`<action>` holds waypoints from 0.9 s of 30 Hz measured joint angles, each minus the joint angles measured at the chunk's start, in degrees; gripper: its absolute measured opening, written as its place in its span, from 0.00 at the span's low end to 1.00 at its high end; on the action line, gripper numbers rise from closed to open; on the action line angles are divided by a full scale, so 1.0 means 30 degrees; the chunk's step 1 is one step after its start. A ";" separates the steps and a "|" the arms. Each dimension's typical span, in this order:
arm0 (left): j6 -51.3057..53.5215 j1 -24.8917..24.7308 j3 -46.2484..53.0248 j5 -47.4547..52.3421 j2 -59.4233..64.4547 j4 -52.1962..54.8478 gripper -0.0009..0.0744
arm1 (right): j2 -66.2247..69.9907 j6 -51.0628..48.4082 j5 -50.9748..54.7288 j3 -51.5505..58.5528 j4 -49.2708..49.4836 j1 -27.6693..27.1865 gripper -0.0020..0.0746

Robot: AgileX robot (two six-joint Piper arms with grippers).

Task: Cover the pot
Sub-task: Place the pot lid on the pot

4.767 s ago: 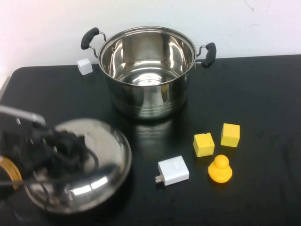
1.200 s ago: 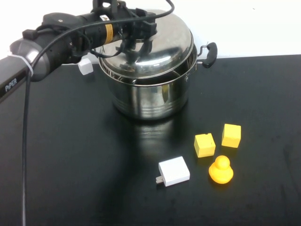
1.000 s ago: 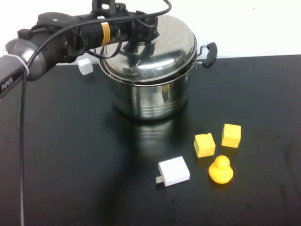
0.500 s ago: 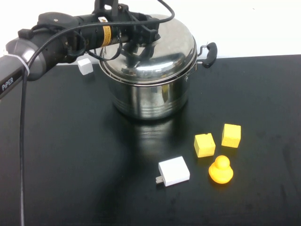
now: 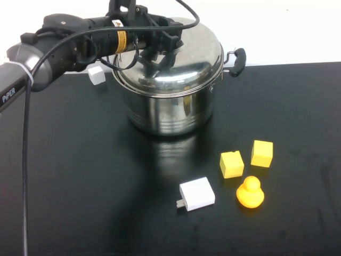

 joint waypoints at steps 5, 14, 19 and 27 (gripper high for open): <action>0.0989 0.0000 -0.0036 0.1562 0.0232 -0.0055 0.44 | 0.0000 0.0000 0.0000 0.0000 0.0000 0.0000 0.02; 0.0692 0.0000 -0.0036 0.2143 0.0387 -0.0153 0.44 | 0.0000 0.0000 0.0000 0.0000 0.0000 0.0000 0.02; 0.0457 0.0000 -0.0036 0.1768 0.0387 -0.0153 0.44 | 0.0000 0.0000 0.0000 0.0000 0.0000 0.0000 0.02; 0.0420 0.0000 -0.0036 0.1571 0.0387 -0.0153 0.44 | 0.0000 0.0000 0.0000 0.0000 0.0000 0.0000 0.02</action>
